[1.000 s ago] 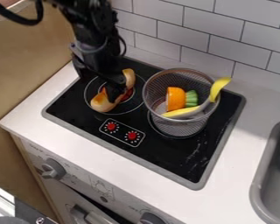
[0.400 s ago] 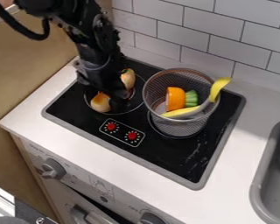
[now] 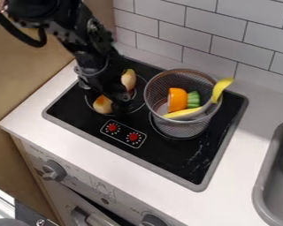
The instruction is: Put the object on the stove in the pot
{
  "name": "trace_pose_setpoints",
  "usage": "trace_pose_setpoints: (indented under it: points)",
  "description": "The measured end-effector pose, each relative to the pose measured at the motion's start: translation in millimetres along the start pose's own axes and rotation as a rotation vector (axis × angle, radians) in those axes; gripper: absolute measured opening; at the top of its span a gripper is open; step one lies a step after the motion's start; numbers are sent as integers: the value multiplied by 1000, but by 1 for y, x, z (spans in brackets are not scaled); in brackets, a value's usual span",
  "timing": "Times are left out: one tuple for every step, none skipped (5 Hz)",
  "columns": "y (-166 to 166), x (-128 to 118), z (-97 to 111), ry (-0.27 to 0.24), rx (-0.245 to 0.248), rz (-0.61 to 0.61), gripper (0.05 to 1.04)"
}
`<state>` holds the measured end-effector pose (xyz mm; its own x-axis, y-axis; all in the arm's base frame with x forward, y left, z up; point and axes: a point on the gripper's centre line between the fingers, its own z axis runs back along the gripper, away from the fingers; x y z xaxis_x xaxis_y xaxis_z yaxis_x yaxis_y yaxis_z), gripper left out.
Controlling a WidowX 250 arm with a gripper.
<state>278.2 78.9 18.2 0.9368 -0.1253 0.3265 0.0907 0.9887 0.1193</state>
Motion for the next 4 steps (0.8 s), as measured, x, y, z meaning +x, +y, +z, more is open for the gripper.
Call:
trace_pose_setpoints:
  points:
    - [0, -2, -1, -11, -15, 4, 994]
    - [1, -5, -2, -20, -27, 12, 995]
    - [1, -6, -1, -19, -44, 23, 995]
    - [-2, -9, -1, -5, -84, 19, 995]
